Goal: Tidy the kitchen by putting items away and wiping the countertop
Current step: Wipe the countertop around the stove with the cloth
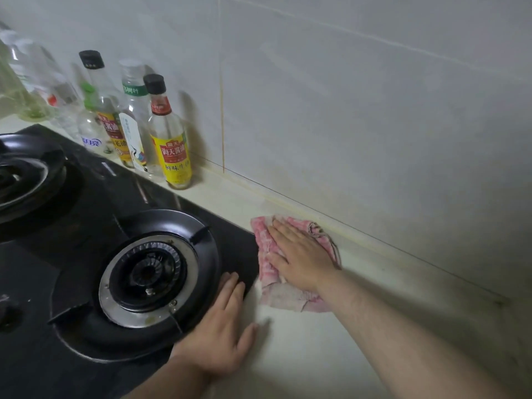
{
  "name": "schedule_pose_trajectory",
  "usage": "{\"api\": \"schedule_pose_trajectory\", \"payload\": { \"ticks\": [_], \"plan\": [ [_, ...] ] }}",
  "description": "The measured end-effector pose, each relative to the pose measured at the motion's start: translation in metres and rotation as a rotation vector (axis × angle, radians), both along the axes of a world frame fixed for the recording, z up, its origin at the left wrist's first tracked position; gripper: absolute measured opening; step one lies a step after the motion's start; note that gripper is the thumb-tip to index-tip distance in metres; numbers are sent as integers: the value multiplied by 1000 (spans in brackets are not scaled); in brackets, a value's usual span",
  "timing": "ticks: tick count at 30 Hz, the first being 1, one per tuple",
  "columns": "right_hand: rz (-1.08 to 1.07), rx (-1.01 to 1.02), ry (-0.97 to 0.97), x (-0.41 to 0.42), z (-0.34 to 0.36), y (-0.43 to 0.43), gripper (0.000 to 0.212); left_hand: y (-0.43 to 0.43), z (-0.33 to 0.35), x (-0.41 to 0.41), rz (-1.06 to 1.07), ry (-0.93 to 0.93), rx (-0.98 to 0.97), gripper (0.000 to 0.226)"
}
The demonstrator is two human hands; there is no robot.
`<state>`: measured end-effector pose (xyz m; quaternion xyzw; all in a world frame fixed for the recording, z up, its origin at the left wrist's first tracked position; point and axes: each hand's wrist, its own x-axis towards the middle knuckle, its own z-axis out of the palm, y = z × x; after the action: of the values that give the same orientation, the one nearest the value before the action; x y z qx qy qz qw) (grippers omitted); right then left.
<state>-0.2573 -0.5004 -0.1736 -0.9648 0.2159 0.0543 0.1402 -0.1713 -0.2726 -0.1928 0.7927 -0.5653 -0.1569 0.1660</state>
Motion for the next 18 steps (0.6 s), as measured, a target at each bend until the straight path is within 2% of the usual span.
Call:
{"api": "schedule_pose_trajectory", "payload": {
  "ticks": [2,5,11,14,18],
  "plan": [
    [-77,-28,1,-22,-2,5,69,1,4,0,15,81,-17,122],
    [-178,-45,-5,-44,-1,18,69,0,7,0,2,64,41,131],
    [-331,-43,-13,-65,-4,61,69,-2,14,-1,20,76,40,128],
    [-345,-30,-3,-73,-2,90,68,-1,18,-2,26,112,47,135],
    [-357,-36,6,-77,-1,123,70,0,22,-4,35,141,29,113]
  ]
}}
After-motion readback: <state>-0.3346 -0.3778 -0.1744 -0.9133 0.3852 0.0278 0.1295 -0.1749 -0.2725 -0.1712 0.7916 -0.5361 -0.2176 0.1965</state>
